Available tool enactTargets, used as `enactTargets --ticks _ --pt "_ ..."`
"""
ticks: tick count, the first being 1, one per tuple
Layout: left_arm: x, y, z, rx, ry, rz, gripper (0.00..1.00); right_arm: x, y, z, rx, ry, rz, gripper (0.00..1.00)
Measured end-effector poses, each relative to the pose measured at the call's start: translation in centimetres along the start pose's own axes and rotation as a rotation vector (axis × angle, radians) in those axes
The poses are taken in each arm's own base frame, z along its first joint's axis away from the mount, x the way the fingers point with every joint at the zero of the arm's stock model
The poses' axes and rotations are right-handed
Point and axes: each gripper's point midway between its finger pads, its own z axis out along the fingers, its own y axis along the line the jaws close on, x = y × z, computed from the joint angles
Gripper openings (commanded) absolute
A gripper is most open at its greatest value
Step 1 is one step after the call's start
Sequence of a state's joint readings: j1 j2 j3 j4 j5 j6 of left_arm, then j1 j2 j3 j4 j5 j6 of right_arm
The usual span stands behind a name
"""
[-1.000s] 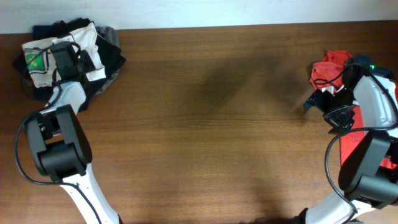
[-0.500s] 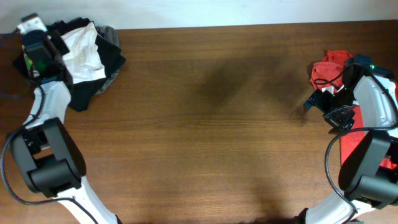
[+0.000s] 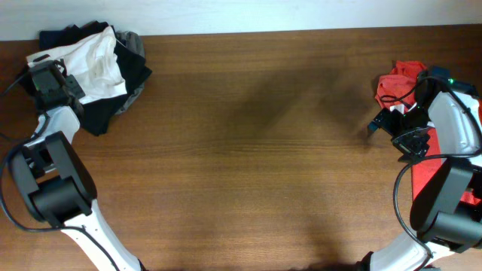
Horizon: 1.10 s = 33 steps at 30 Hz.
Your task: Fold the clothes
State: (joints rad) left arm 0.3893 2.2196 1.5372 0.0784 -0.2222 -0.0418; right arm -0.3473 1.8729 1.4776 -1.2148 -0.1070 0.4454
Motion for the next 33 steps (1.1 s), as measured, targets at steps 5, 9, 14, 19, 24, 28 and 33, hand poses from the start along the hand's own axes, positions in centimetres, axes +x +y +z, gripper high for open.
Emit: enactTargets --ticks 5,9,14,19,24,28,33 --pt "-7.5 -2.6 -8.0 0.062 -0.113 0.008 0.99 0.0 0.0 0.0 0.000 0.000 0.000 0.98" --pt "-14.2 -4.8 -20.6 0.154 -0.234 0.020 0.99 0.0 0.0 0.0 0.000 0.001 0.000 0.98" --pt "-12.2 -6.4 -33.4 0.317 -0.146 0.091 0.99 0.0 0.0 0.0 0.000 0.001 0.001 0.98" --pt "-4.4 -8.0 -39.4 0.470 0.127 0.133 0.99 0.0 0.0 0.0 -0.001 -0.001 0.000 0.98" --pt "1.0 -9.2 -44.8 0.577 0.270 0.177 0.99 0.0 0.0 0.0 0.000 0.000 0.000 0.98" --pt "5.2 -10.2 -49.3 0.712 0.276 0.215 0.99 0.0 0.0 0.0 0.000 0.000 0.000 0.98" --pt "12.8 -9.1 -51.6 0.796 0.400 0.216 0.99 0.0 0.0 0.0 0.000 0.000 0.000 0.98"
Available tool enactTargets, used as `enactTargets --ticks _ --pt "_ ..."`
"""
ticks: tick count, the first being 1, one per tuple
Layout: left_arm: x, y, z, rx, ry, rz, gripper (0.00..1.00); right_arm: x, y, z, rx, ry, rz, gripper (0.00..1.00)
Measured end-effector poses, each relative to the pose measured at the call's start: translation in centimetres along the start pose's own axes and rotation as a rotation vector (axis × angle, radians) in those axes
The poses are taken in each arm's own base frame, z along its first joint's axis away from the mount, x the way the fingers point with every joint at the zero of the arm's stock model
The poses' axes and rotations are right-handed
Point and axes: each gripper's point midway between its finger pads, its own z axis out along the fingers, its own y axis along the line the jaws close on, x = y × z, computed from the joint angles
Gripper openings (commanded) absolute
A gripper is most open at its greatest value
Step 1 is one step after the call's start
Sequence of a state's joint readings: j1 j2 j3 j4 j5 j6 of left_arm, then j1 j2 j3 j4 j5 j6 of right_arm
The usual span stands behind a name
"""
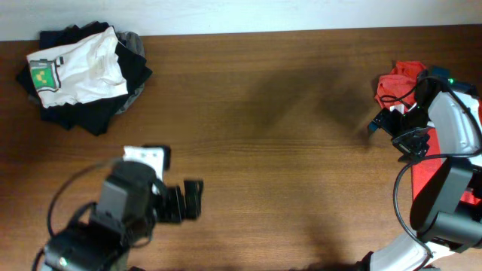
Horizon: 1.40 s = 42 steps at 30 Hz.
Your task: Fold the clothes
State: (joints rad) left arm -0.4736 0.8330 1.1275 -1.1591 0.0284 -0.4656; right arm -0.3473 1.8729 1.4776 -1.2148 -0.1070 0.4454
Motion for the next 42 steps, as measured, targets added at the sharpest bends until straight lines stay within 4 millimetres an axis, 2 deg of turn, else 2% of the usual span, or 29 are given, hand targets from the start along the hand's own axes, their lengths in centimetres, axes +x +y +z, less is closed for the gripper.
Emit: enactTargets --ticks 3,7,11,15,17,19,22,24,27,30,33,36,42 --pt "3.1 0.8 0.8 -0.013 0.076 -0.018 0.99 0.0 0.0 0.0 0.000 0.001 0.000 0.99" --pt "7.9 3.3 0.2 -0.117 0.265 -0.046 0.99 0.0 0.0 0.0 0.000 0.000 0.001 0.98" --pt "9.1 3.9 -0.3 -0.146 0.313 -0.054 1.00 0.0 0.0 0.0 0.000 0.000 0.000 0.98" --pt "9.6 3.7 -0.4 -0.130 0.338 -0.063 0.99 0.0 0.0 0.0 0.000 0.000 0.000 0.98" --pt "9.2 3.3 -0.4 -0.105 0.314 -0.071 0.99 0.0 0.0 0.0 0.000 0.000 0.000 0.98" --pt "6.7 1.9 -0.1 -0.005 0.187 0.001 0.99 0.0 0.0 0.0 0.000 0.001 0.000 0.98" --pt "2.4 -1.4 -1.3 0.195 -0.066 0.245 0.99 0.0 0.0 0.0 0.000 0.000 0.000 0.99" --pt "0.9 -2.4 -2.2 0.265 -0.206 0.398 0.99 0.0 0.0 0.0 0.000 0.000 0.000 0.98" --pt "0.4 -1.2 -1.8 0.250 -0.320 0.477 0.99 0.0 0.0 0.0 0.000 0.000 0.001 0.99" --pt "0.8 1.1 0.1 0.195 -0.357 0.473 0.99 0.0 0.0 0.0 0.000 0.000 0.000 0.98" --pt "0.1 2.9 2.3 0.153 -0.419 0.481 0.99 0.0 0.0 0.0 0.000 0.000 0.000 0.98" --pt "-1.8 3.5 3.1 0.125 -0.583 0.551 0.99 0.0 0.0 0.0 0.000 0.000 0.000 0.98" --pt "-1.2 3.9 3.8 0.090 -0.811 0.651 0.99 0.0 0.0 0.0 0.000 0.000 0.000 0.98"
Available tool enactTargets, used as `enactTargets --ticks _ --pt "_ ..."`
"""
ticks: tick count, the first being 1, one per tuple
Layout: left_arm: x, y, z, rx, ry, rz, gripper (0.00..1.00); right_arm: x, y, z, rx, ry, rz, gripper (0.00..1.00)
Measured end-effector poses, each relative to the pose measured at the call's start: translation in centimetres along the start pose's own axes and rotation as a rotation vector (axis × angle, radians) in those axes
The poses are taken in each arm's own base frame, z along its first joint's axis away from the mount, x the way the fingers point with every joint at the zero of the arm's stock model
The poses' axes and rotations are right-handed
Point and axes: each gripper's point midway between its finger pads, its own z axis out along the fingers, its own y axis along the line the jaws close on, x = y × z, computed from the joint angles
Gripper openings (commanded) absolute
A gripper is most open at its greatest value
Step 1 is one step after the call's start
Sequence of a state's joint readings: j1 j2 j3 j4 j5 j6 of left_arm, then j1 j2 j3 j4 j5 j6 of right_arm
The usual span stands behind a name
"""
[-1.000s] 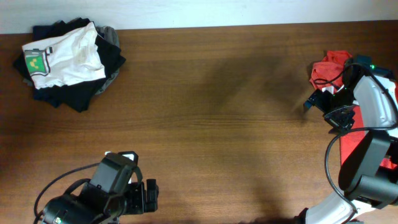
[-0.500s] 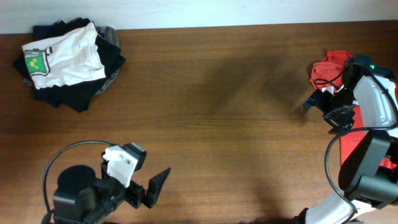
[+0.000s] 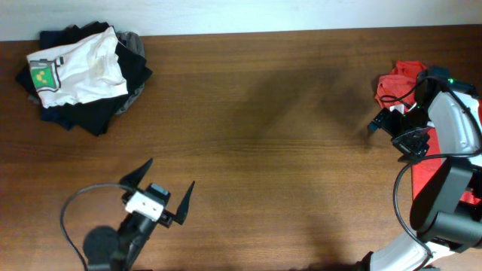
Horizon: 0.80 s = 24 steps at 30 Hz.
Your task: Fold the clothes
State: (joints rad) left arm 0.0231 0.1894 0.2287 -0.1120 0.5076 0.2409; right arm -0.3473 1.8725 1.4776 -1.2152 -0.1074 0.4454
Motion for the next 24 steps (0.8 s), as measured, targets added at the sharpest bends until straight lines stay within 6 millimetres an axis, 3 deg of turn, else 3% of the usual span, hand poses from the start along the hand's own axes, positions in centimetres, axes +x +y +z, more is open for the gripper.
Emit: enactTargets --ticks 7,11,13,24 --pt "3.0 1.7 -0.2 -0.154 -0.068 -0.010 0.99 0.0 0.0 0.0 0.000 0.000 0.001 0.98" --pt "4.5 3.1 -0.4 -0.244 -0.023 -0.056 0.99 0.0 0.0 0.0 0.000 0.000 0.000 0.98" --pt "6.2 3.5 -0.5 -0.278 0.042 -0.087 0.99 0.0 0.0 0.0 0.000 -0.001 0.000 0.98" --pt "6.5 4.3 -0.8 -0.329 0.053 -0.099 0.99 0.0 0.0 0.0 0.000 0.000 0.000 0.98"
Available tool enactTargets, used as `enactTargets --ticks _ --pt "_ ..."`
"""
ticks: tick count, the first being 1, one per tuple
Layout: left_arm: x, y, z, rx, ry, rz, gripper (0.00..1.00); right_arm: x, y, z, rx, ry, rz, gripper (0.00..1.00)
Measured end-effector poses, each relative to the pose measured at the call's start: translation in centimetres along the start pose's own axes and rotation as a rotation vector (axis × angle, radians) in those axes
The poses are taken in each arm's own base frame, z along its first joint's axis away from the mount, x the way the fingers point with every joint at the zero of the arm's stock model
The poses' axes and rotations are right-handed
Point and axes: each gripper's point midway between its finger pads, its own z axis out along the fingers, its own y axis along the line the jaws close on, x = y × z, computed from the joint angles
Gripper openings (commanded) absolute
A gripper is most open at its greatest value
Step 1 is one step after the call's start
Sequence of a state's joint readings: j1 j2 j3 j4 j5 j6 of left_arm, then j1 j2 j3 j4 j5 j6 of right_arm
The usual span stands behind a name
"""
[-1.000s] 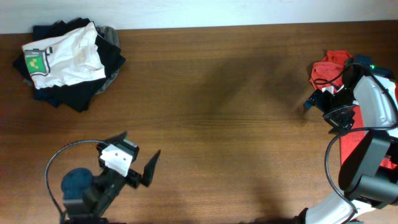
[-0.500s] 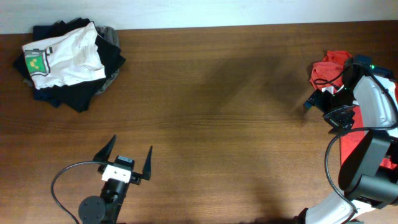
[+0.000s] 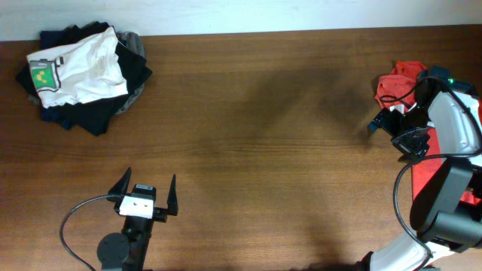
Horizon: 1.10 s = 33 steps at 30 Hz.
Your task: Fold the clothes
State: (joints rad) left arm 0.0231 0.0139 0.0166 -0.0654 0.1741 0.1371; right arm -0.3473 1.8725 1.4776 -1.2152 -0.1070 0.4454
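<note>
A pile of clothes (image 3: 83, 71) lies at the far left corner: a white T-shirt with a green print (image 3: 75, 68) on top of black and grey garments. My left gripper (image 3: 146, 190) hovers open near the front left, well away from the pile, fingers pointing to the far side, nothing between them. A red garment (image 3: 397, 81) is bunched at the right edge. My right gripper (image 3: 384, 120) sits just beside it at its near left; its jaws are too dark to read.
More red cloth (image 3: 423, 172) lies under the right arm at the right edge. The brown wooden table (image 3: 271, 150) stretches between the two heaps. A black cable (image 3: 71, 218) loops from the left arm at the front left.
The left gripper has shifted a little to the left and turned so its open fingers point straight to the far side. The right arm and both heaps of clothes are unchanged.
The left gripper was first at the left edge of the pile, over the white T-shirt. Then it was back at the front left of the table, with the shirt's green print uncovered. It has stayed there open, only turning. The right arm has kept still by the red garment.
</note>
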Motion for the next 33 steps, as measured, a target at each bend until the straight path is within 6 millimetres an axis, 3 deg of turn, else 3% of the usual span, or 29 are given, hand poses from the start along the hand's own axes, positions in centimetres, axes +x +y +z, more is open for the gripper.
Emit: enactTargets --ticks 19,23,26,28,30,33 --pt "0.0 0.0 0.0 0.000 0.000 0.000 0.99 0.0 0.0 0.0 0.000 0.000 -0.001 0.98" --pt "0.0 0.0 0.0 0.000 0.000 0.000 0.99 0.6 1.1 -0.7 -0.008 -0.020 -0.036 0.98" --pt "0.0 0.0 0.0 0.000 0.000 0.000 0.99 1.8 3.0 -3.7 -0.052 -0.103 -0.103 0.98" --pt "0.0 0.0 0.0 0.000 0.000 0.000 0.99 3.5 4.7 -7.2 -0.110 -0.202 -0.174 0.98" --pt "0.0 0.0 0.0 0.000 0.000 0.000 0.99 5.6 6.2 -10.6 -0.174 -0.295 -0.244 0.98" --pt "0.0 0.0 0.0 -0.001 0.000 0.000 0.99 10.9 7.9 -17.0 -0.322 -0.457 -0.390 0.98"
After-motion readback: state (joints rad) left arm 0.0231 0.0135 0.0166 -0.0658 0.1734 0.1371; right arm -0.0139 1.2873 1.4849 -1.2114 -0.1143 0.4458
